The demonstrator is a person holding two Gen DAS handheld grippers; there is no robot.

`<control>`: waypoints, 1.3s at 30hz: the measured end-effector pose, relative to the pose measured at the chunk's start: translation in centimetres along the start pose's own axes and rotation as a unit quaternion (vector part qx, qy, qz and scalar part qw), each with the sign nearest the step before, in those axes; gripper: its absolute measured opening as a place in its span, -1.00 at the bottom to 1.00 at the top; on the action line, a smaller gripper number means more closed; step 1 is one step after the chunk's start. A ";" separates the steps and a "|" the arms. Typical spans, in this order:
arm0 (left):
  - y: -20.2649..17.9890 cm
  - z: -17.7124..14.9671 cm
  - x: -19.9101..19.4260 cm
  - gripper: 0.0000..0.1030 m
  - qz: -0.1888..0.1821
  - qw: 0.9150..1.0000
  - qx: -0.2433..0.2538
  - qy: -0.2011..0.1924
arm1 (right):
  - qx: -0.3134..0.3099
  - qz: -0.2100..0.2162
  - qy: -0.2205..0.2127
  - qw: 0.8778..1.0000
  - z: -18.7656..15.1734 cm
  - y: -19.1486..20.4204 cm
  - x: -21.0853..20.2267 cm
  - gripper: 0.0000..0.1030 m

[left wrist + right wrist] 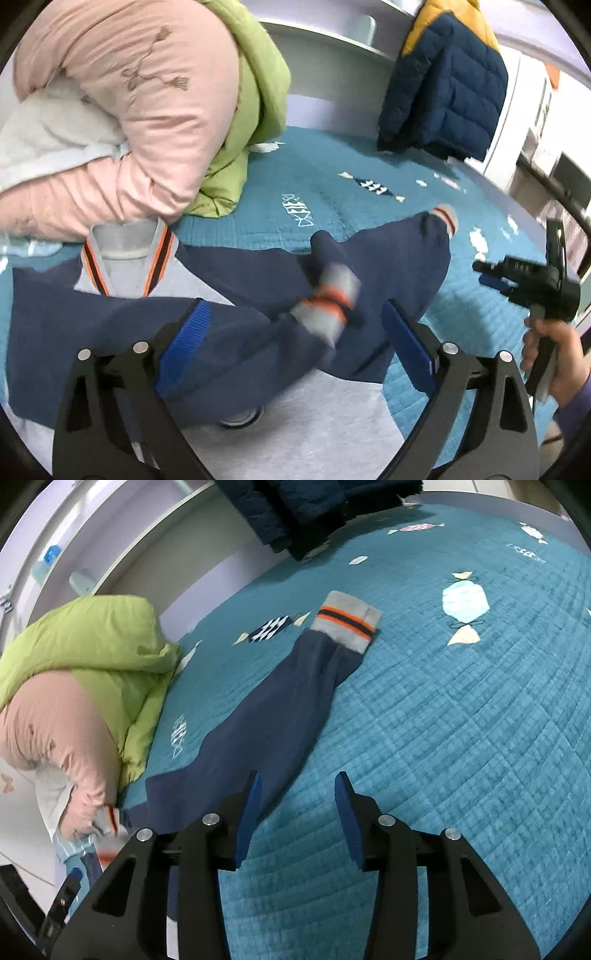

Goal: Fold large clothes
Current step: 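Grasp the other navy sleeve cuff with the right tool and lift it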

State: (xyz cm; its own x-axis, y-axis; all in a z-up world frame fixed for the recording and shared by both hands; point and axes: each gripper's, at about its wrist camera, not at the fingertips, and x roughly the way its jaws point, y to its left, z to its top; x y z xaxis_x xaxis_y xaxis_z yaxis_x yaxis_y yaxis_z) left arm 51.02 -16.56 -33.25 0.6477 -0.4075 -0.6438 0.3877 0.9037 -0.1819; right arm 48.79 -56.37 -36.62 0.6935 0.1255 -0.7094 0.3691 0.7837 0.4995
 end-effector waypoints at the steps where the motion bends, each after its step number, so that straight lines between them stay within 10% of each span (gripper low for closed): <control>1: 0.2 0.2 0.2 0.82 -0.010 1.000 -0.011 0.005 | 0.006 0.002 0.001 1.000 0.2 -0.2 0.2 -0.22; 19: 1.9 -4.5 8.1 0.81 0.047 0.985 0.002 0.163 | 0.144 0.073 0.037 0.986 4.4 -3.5 9.5 -0.14; 22: 2.1 -4.4 8.5 0.82 0.038 0.985 -0.004 0.168 | 0.122 0.078 0.032 0.989 4.6 -2.8 9.6 -0.92; 31: 3.7 -2.3 3.7 0.82 0.032 0.994 -0.040 0.092 | -0.005 0.072 -0.121 0.990 3.9 3.8 -1.0 -0.93; 37: 4.6 -4.3 8.4 0.82 0.065 0.972 -0.031 0.226 | -0.107 0.078 -0.178 0.975 1.6 11.4 -6.6 -0.92; 39: 3.6 -4.2 8.1 0.82 0.075 0.976 0.010 0.205 | -0.153 0.077 -0.181 0.969 0.5 14.4 -7.4 -0.92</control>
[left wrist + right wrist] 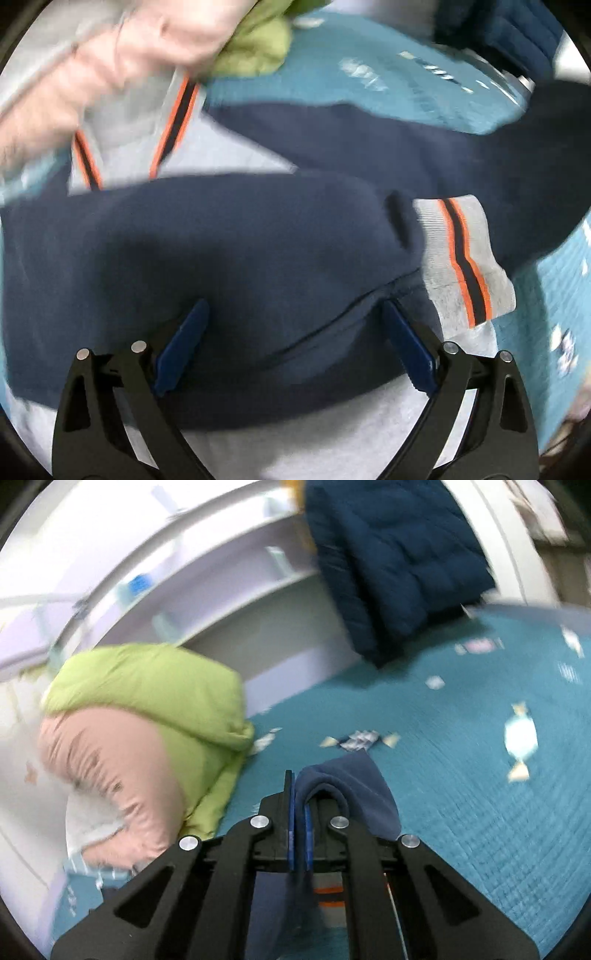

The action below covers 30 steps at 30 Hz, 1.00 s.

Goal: Fold large clothes
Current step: 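Grasp the other navy sleeve cuff with the right tool and lift it, then fold the held sleeve across the jacket body with the right tool and release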

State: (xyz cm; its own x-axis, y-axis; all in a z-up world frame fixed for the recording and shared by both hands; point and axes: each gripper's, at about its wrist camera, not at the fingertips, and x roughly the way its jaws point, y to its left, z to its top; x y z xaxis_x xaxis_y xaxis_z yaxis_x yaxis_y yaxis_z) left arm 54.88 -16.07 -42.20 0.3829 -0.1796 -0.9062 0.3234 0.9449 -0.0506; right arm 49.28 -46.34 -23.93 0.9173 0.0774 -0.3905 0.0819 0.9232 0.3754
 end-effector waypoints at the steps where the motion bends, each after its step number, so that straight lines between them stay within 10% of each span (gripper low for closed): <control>1: 0.2 0.0 -0.9 0.82 -0.021 1.000 -0.010 -0.003 | -0.023 0.003 0.000 1.000 0.0 1.7 -0.2 -0.92; 4: 2.6 -0.4 -5.0 0.82 -0.082 0.994 -0.053 -0.058 | -0.077 0.020 0.000 0.997 -0.3 6.8 -0.6 -0.92; 10: 11.9 -2.5 -12.1 0.82 0.003 0.987 -0.099 -0.124 | -0.139 0.087 0.030 0.986 -4.5 17.9 0.7 -0.92; 18: 23.5 -7.7 -15.9 0.82 0.062 0.972 -0.192 -0.122 | -0.235 0.127 0.227 0.936 -20.6 32.0 9.3 -0.85; 21: 25.1 -8.9 -16.1 0.82 0.063 0.969 -0.208 -0.120 | -0.249 0.097 0.325 0.907 -26.5 32.5 12.5 -0.51; 30: 23.5 -8.0 -16.7 0.82 0.026 0.972 -0.197 -0.128 | -0.210 0.146 0.302 0.918 -22.3 29.8 6.6 0.30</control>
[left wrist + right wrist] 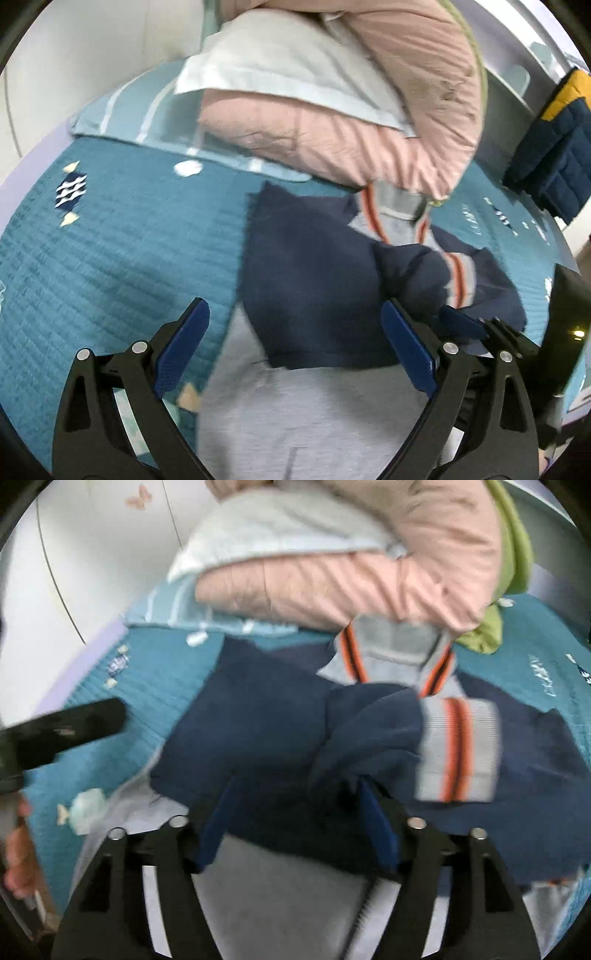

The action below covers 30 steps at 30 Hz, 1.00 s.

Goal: Fold large clothes
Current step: 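Fold the held sleeve across the jacket body with the right tool and release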

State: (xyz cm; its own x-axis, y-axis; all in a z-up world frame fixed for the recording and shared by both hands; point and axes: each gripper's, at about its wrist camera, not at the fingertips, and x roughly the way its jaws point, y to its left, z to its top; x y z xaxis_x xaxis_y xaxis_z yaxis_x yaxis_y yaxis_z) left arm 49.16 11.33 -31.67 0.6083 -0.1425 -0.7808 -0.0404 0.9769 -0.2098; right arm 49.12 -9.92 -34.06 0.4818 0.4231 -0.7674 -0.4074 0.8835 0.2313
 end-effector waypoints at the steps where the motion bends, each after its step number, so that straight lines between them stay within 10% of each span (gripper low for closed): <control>1: -0.7 0.1 -0.1 0.82 -0.005 1.000 0.001 -0.001 | 0.012 0.007 0.000 1.000 -0.2 -1.1 -1.2 0.30; 6: -5.8 0.6 -0.1 0.82 -0.031 0.998 0.047 0.000 | 0.083 0.006 -0.064 0.994 -1.5 -7.8 -7.2 0.25; 10: -11.4 0.9 1.2 0.82 -0.052 0.994 0.099 0.013 | 0.132 0.038 -0.053 0.989 -0.8 -13.2 -7.1 -0.57; 14: -17.3 0.6 4.0 0.83 -0.053 0.986 0.155 0.038 | 0.147 -0.019 0.014 0.989 -1.8 -16.5 -4.9 -0.86; 25: -25.3 -1.6 9.6 0.83 -0.050 0.978 0.191 0.073 | 0.224 -0.005 0.011 0.974 -6.0 -21.5 -5.1 -0.89; 30: -26.4 -2.2 13.2 0.82 0.025 0.971 0.217 0.098 | 0.235 0.009 0.000 0.972 -6.2 -21.7 -5.1 -0.89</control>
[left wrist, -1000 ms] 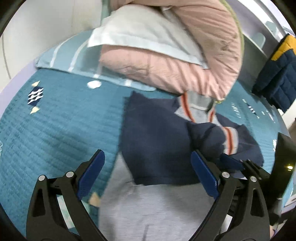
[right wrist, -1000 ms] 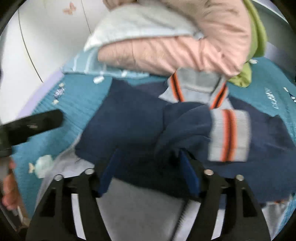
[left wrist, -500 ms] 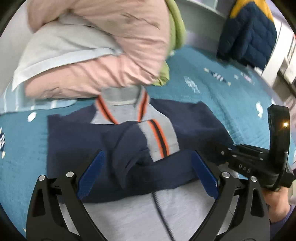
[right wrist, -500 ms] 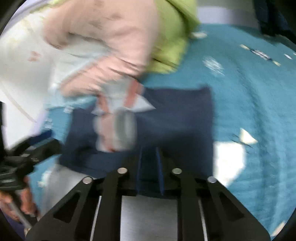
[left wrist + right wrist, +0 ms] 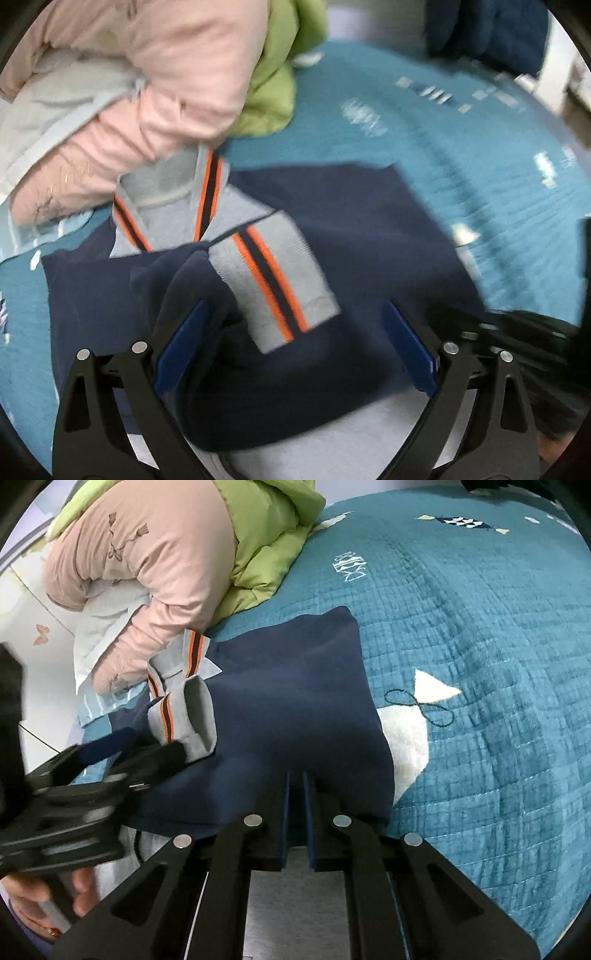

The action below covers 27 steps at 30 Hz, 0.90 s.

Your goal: Fold large clothes

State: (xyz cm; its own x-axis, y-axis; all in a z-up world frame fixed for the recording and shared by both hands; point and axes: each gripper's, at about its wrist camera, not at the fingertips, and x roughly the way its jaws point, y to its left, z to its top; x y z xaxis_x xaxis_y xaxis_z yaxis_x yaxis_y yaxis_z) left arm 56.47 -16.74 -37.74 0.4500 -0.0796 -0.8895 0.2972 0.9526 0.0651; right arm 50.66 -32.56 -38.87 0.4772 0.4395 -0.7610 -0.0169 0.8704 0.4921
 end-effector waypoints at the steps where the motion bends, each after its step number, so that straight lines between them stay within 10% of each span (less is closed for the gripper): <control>1: 0.2 0.1 0.9 0.80 0.008 1.000 -0.005 0.013 | 0.001 0.001 -0.001 1.000 -0.1 0.0 -0.1 -0.89; 7: 3.6 0.4 0.6 -0.56 -0.018 0.999 -0.051 0.001 | 0.003 0.003 -0.001 1.000 -0.1 -0.2 -0.1 -0.90; 11: 10.6 -0.6 -2.9 -0.68 -0.123 0.981 -0.147 -0.041 | 0.003 0.000 0.002 1.000 0.0 -0.2 -0.1 -0.90; 15: 16.6 -3.3 -5.8 -0.69 -0.152 0.963 -0.206 -0.080 | 0.003 -0.006 0.003 1.000 0.0 0.0 0.1 -0.90; 23: 25.4 -12.6 -3.0 -0.55 -0.066 0.930 -0.360 0.001 | 0.007 -0.020 0.006 1.000 0.2 0.2 0.3 -0.90; 27: 26.6 -13.6 -4.7 -0.58 -0.057 0.921 -0.384 -0.039 | 0.007 -0.025 0.008 1.000 0.4 0.5 0.1 -0.88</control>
State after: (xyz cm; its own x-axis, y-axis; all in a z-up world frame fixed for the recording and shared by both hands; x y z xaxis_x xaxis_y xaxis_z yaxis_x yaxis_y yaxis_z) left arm 50.79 13.02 -37.97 0.5216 -0.1837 -0.8332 -0.3241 0.8607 -0.3927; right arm 51.03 -32.15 -38.59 0.4636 0.3983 -0.7915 0.0195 0.8885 0.4585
